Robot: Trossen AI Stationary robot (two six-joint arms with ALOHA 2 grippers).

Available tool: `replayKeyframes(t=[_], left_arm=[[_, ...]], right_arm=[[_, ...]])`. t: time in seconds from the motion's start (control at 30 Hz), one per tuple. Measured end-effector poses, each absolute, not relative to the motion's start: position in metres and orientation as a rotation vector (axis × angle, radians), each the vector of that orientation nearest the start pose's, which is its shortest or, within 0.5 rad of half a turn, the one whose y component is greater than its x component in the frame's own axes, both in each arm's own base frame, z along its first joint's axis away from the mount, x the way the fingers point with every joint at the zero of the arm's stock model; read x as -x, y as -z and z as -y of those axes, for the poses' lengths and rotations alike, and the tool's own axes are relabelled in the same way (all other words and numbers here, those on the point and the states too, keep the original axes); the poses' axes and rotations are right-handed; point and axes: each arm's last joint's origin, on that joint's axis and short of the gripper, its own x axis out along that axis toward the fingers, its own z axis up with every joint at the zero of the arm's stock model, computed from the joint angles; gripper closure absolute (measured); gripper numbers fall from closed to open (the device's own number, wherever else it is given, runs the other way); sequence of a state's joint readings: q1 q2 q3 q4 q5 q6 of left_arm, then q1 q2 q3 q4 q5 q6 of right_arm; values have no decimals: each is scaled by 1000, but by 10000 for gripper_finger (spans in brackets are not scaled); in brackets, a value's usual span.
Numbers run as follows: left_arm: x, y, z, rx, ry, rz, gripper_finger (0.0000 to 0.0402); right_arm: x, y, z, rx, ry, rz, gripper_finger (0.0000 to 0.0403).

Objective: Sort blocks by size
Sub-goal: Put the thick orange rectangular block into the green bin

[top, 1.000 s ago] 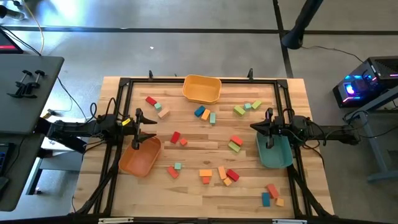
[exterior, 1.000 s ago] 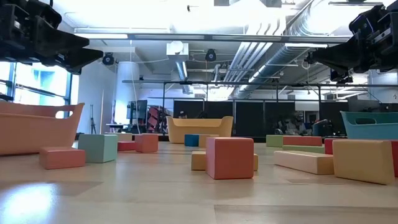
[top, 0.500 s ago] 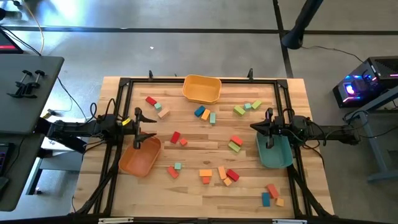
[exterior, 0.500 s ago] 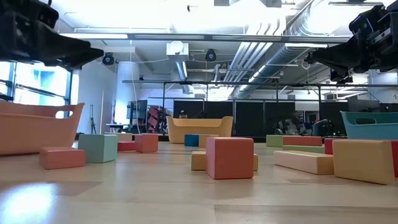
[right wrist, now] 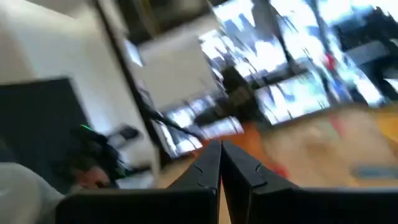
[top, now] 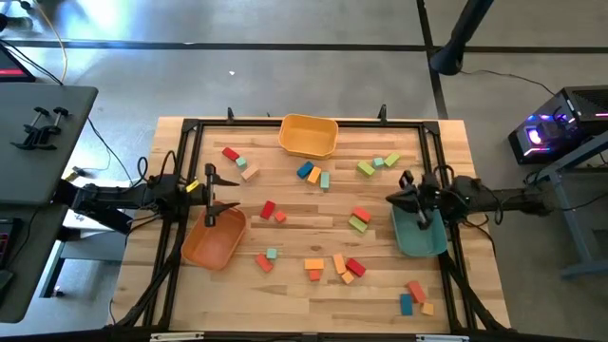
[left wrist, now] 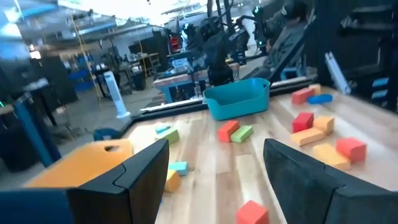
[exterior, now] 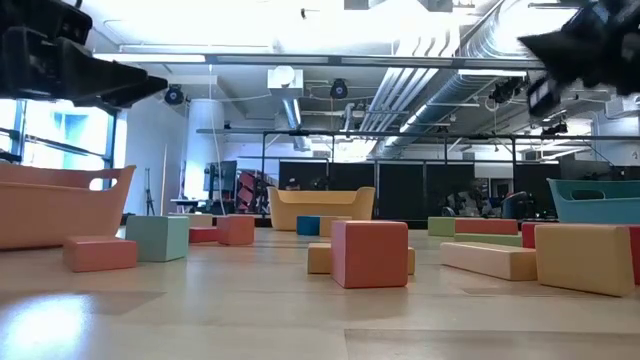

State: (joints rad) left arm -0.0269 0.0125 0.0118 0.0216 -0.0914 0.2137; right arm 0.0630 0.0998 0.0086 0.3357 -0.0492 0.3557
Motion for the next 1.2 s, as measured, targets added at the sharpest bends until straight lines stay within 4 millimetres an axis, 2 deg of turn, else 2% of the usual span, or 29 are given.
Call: replayKeyframes(t=[0.13, 0.27, 0.4, 0.53, 0.63, 0.73, 0.87, 0.97, 1.03, 1.2], left_arm=[[-98, -171, 0, -121, -67, 37, 151], [-97, -174, 0, -48, -67, 79, 151], [-97, -179, 0, 38, -62, 125, 151], [-97, -179, 0, 107, -58, 132, 151], [-97, -180, 0, 70, -62, 138, 151], [-96, -183, 0, 44, -66, 174, 151], [-96, -184, 0, 90, -62, 187, 151], [-96, -184, 0, 107, -60, 187, 151], [-96, -184, 0, 104, -61, 188, 151], [-96, -184, 0, 112, -61, 187, 151]], right_arm=[[-102, -208, -21, -176, -306, 396, 399], [-111, -205, -37, -13, -401, 404, 399], [-120, -203, -52, -12, -493, 395, 399], [-130, -226, -66, -51, -552, 482, 399], [-146, -248, -80, -43, -585, 444, 399], [-164, -279, -103, 31, -552, 215, 399], [-179, -316, -128, 25, -199, -261, 399], [-182, -333, -143, -98, -47, -535, 399], [-185, -336, -153, -224, 35, -678, 398], [-196, -318, -191, -518, 116, -1053, 386]])
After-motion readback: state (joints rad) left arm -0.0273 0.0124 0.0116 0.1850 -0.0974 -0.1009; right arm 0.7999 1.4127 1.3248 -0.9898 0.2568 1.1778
